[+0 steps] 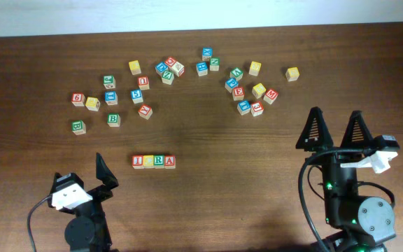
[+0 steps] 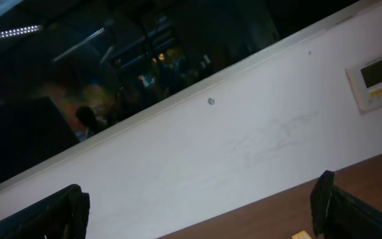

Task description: Spell out ICRA

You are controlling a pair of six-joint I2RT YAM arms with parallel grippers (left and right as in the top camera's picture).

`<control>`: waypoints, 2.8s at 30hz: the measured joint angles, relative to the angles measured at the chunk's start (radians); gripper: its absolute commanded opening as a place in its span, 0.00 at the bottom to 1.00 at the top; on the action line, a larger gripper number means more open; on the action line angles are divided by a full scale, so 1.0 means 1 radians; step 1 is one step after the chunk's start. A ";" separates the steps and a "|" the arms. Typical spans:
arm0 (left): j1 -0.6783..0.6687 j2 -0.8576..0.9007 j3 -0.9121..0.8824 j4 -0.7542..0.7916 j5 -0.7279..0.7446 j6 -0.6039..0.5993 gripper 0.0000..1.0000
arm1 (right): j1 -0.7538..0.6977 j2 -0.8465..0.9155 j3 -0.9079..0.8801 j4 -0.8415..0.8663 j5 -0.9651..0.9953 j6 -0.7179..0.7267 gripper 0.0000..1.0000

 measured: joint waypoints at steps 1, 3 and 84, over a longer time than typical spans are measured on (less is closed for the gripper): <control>0.000 0.000 0.000 0.000 0.000 0.000 0.99 | 0.000 -0.009 -0.006 0.001 0.000 0.000 0.98; 0.000 0.000 0.000 0.000 0.000 0.000 0.99 | 0.000 -0.041 -0.027 0.000 0.000 0.000 0.98; 0.000 0.000 0.000 0.000 0.000 0.000 0.99 | 0.000 -0.423 -0.454 -0.262 0.016 -0.002 0.98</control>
